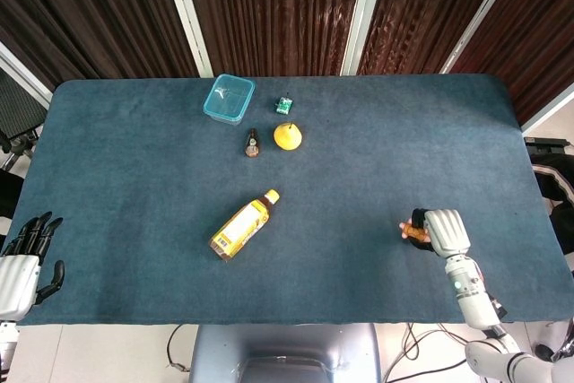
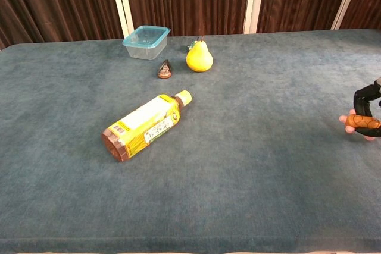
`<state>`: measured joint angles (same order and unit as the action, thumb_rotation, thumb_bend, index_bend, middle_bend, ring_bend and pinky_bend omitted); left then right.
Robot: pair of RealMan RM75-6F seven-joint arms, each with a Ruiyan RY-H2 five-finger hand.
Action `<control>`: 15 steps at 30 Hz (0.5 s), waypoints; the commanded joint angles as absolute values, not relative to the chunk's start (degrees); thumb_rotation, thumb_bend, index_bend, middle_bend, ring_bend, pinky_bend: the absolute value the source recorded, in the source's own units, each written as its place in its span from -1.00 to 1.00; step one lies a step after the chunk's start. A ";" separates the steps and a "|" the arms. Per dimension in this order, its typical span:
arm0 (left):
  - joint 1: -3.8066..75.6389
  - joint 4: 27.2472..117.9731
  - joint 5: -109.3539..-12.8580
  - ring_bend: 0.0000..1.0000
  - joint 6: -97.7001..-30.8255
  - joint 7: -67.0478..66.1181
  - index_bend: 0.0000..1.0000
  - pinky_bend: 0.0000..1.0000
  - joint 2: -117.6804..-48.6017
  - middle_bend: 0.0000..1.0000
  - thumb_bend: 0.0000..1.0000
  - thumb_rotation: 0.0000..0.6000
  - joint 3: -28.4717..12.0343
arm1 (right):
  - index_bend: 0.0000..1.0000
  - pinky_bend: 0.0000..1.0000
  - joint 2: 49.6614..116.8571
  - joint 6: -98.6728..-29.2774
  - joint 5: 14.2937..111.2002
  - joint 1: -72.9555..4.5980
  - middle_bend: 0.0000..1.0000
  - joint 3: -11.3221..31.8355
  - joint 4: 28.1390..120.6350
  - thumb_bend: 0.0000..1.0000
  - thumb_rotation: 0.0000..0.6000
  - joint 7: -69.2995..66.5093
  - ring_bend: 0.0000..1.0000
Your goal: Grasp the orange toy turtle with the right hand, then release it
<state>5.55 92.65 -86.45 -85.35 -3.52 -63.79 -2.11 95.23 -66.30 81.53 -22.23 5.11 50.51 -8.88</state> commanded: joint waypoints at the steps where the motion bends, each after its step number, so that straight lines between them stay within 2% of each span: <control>1: 5.54 92.72 -86.49 -0.94 -85.37 -3.58 -0.83 -0.48 -63.77 -1.00 0.11 1.00 -2.10 | 0.77 1.00 95.52 -66.27 81.52 -22.08 0.56 5.06 50.03 1.00 1.00 -8.43 1.00; 6: 5.55 92.71 -86.39 -0.94 -85.27 -3.67 -0.83 -0.48 -63.79 -1.00 0.11 1.00 -2.10 | 0.76 1.00 95.46 -66.47 81.95 -22.05 0.56 4.86 49.68 1.00 1.00 -9.26 1.00; 8: 5.49 92.65 -86.43 -0.94 -85.33 -3.60 -0.83 -0.48 -63.77 -1.00 0.11 1.00 -2.06 | 0.58 1.00 94.62 -65.59 82.34 -22.10 0.47 4.27 50.43 1.00 1.00 -10.32 1.00; 9: 5.52 92.66 -86.42 -0.94 -85.31 -3.61 -0.83 -0.48 -63.79 -1.00 0.11 1.00 -2.08 | 0.36 1.00 94.08 -65.07 82.43 -22.12 0.35 4.02 50.99 0.93 1.00 -10.73 1.00; 10: 5.52 92.66 -86.40 -0.94 -85.29 -3.62 -0.83 -0.48 -63.79 -1.00 0.11 1.00 -2.09 | 0.23 1.00 93.43 -64.43 82.43 -22.13 0.26 3.77 51.75 0.82 1.00 -10.96 1.00; 11: 5.53 92.69 -86.39 -0.94 -85.29 -3.63 -0.83 -0.48 -63.78 -1.00 0.11 1.00 -2.10 | 0.08 1.00 92.57 -64.04 82.55 -22.15 0.16 3.54 52.79 0.63 1.00 -10.98 1.00; 13: 5.51 92.72 -86.38 -0.94 -85.28 -3.65 -0.83 -0.48 -63.76 -1.00 0.11 1.00 -2.08 | -0.23 0.99 91.14 -63.60 82.73 -22.01 -0.04 3.06 54.60 0.10 1.00 -10.39 1.00; 14: 5.50 92.73 -86.39 -0.94 -85.29 -3.63 -0.83 -0.48 -63.75 -1.00 0.11 1.00 -2.07 | -0.38 0.97 90.51 -63.58 82.82 -21.93 -0.12 2.90 55.50 -0.11 1.00 -10.13 1.00; 15: 5.50 92.74 -86.43 -0.94 -85.30 -3.63 -0.82 -0.48 -63.74 -1.00 0.11 1.00 -2.06 | -0.48 0.96 89.88 -63.64 82.98 -21.84 -0.16 2.71 56.33 -0.24 1.00 -9.81 1.00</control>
<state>5.50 92.74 -86.43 -85.30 -3.63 -63.75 -2.06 91.09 -63.96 82.67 -21.99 3.23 54.96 -10.31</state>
